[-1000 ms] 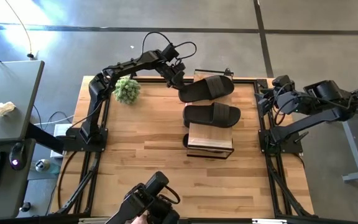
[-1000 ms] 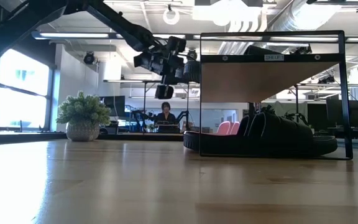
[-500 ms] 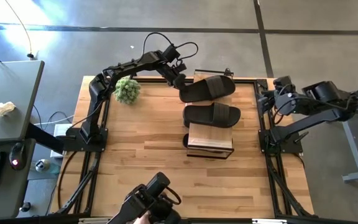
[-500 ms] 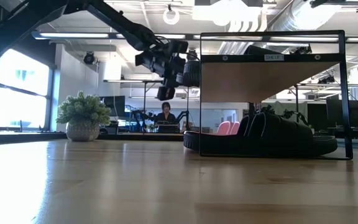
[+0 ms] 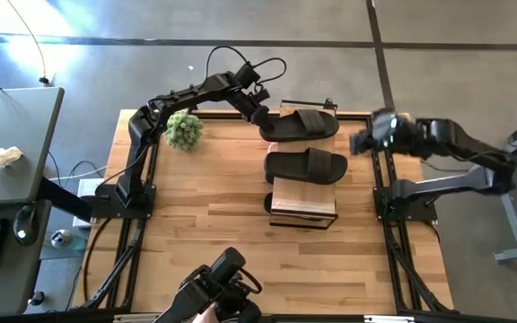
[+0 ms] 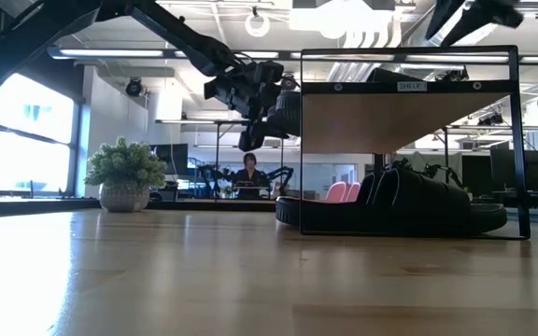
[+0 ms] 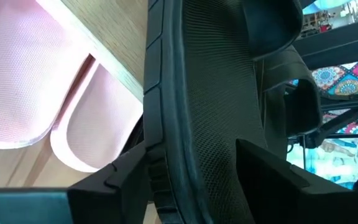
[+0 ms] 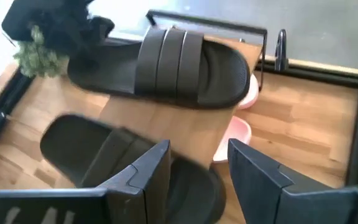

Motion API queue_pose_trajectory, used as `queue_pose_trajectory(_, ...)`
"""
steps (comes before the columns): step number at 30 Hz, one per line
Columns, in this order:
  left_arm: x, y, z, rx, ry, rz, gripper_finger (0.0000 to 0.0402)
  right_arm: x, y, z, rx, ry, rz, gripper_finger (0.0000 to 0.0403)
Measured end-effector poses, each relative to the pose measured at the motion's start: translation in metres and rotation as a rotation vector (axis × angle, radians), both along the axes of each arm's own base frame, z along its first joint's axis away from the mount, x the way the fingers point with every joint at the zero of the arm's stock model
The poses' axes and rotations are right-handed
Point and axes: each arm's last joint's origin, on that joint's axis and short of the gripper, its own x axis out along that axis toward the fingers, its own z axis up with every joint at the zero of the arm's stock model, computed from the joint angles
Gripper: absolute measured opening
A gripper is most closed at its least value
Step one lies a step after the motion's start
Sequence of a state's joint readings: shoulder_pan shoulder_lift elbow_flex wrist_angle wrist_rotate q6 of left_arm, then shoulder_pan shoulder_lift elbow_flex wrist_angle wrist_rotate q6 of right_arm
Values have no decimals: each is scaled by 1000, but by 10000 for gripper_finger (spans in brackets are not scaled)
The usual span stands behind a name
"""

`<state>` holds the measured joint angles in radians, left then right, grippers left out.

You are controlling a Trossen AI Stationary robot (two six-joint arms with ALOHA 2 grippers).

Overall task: Pick and place slides into the shelf
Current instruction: Put the black slipper on the shelf

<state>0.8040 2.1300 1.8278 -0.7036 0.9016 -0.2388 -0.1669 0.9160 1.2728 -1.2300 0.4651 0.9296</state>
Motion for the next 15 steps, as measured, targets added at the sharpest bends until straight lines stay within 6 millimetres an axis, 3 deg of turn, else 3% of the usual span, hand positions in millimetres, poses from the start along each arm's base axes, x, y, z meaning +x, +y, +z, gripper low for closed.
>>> queue_pose_trajectory(7,0,0,0,6,-2,-5,202,-7,-67,-5,199,-49,26,149)
queue_pose_trajectory(11,0,0,0,6,-2,-5,200,-14,-108,-25,327,-128,60,149)
queue_pose_trajectory(15,0,0,0,3,-3,-7,202,-20,-133,-52,417,-121,52,149)
